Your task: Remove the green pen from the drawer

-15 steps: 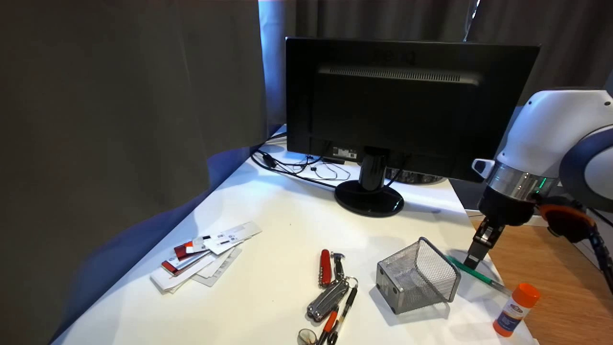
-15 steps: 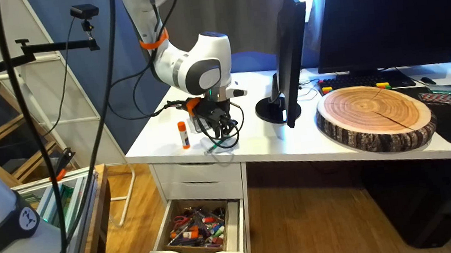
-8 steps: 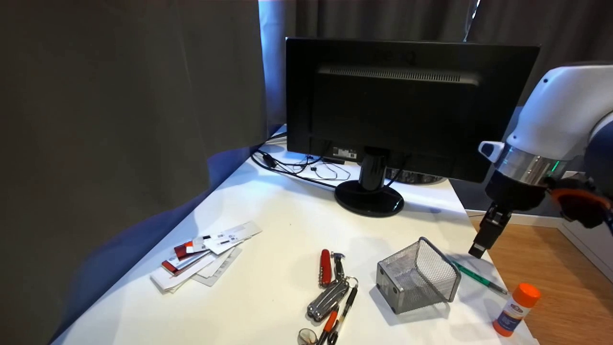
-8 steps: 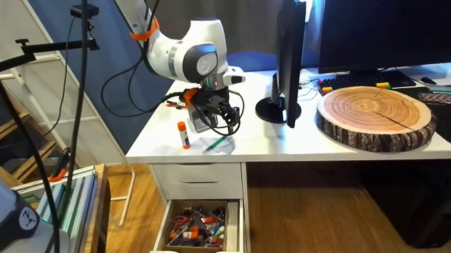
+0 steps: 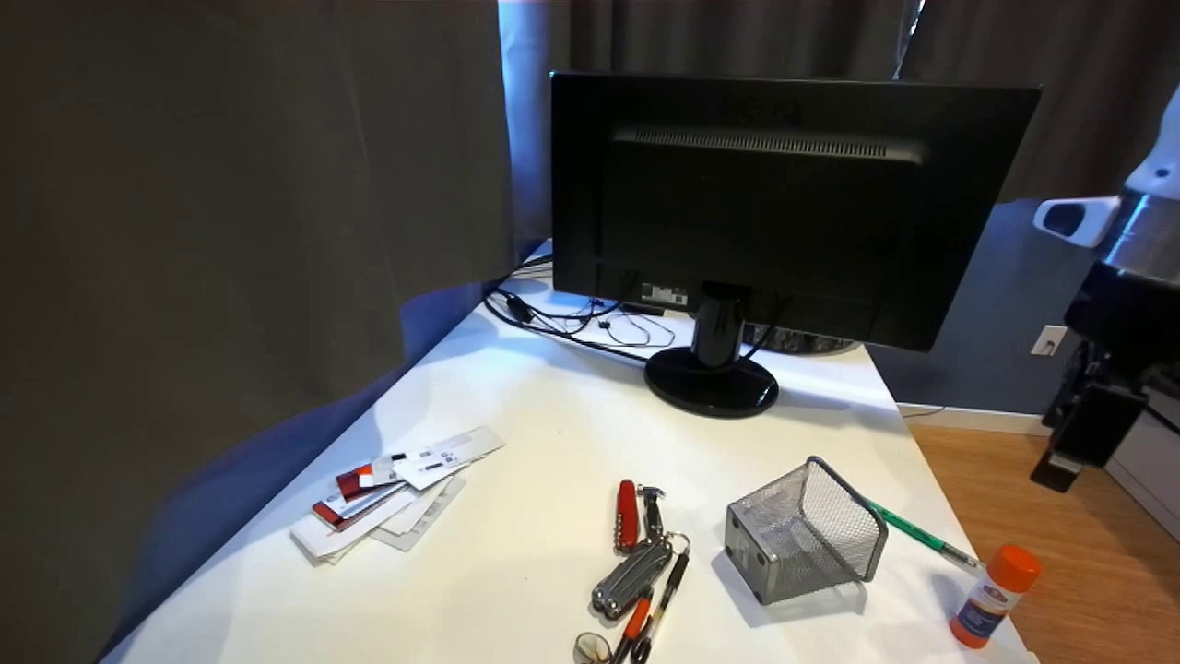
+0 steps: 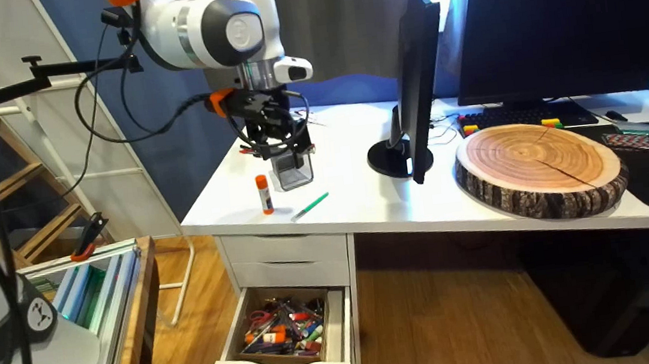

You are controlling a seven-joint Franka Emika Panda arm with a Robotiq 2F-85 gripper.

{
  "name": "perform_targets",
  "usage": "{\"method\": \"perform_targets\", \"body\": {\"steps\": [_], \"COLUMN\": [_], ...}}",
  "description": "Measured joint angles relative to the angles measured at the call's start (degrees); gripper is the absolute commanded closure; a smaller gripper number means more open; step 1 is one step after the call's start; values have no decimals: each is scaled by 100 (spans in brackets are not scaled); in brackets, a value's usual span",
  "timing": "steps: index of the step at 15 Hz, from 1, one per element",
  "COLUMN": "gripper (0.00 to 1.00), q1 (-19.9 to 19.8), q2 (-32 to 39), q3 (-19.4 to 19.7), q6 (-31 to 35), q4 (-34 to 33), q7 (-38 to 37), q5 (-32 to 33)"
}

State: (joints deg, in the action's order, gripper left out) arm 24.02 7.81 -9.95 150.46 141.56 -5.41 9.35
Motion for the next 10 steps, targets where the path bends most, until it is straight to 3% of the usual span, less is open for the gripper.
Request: {"method": "perform_targets", "body": {"steps": [5, 10], "gripper": [0, 0], "q1": [-17, -82], "q2": [-1159, -1781], "q3": [-468, -721], "q6": [-562, -700], "q4": [505, 753], "q7": [-247, -426], "q5": [-79, -67]}}
